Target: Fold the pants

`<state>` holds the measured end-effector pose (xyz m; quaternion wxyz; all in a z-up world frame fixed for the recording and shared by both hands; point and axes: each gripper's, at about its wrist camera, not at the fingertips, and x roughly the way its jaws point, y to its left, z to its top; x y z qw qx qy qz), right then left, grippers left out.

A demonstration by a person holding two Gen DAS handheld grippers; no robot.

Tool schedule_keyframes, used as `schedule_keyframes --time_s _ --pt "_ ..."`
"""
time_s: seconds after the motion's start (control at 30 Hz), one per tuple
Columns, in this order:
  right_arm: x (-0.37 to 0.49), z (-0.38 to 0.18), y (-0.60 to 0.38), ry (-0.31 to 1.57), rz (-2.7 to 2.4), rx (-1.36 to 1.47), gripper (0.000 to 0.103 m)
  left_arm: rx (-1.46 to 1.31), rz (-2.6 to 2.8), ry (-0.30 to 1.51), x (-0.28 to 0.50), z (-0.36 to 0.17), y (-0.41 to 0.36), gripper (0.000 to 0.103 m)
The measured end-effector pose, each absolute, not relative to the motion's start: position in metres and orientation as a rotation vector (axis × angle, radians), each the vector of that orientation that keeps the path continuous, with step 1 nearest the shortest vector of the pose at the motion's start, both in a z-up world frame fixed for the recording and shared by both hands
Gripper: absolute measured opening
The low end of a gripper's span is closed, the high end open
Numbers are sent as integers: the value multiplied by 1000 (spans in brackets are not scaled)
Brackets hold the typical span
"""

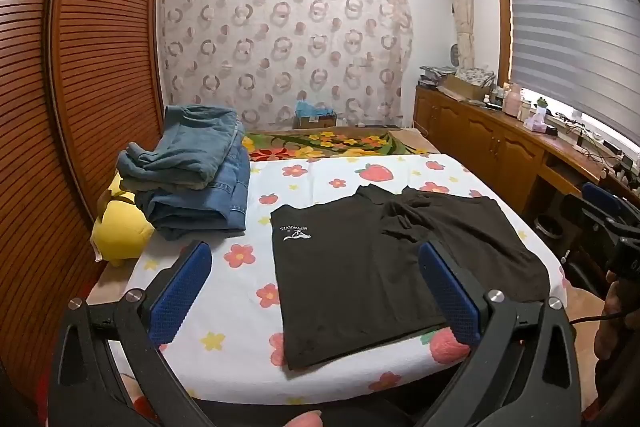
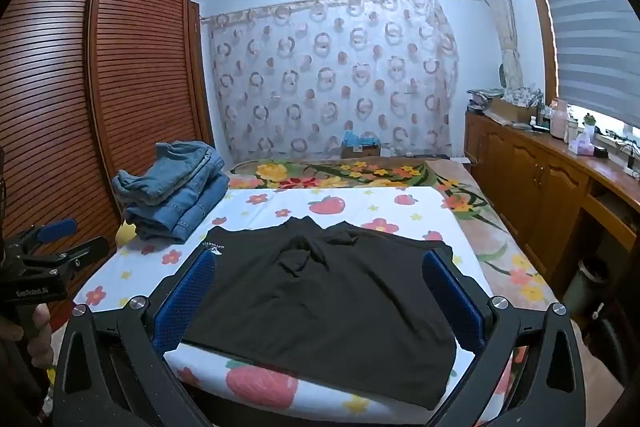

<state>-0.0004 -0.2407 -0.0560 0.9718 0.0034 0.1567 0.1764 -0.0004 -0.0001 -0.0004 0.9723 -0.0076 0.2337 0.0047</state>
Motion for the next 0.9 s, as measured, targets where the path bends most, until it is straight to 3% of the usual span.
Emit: schedule_keyframes --time_s 0.9 --pt "-6 -55 -242 323 358 15 103 -17 11 477 1 -6 3 103"
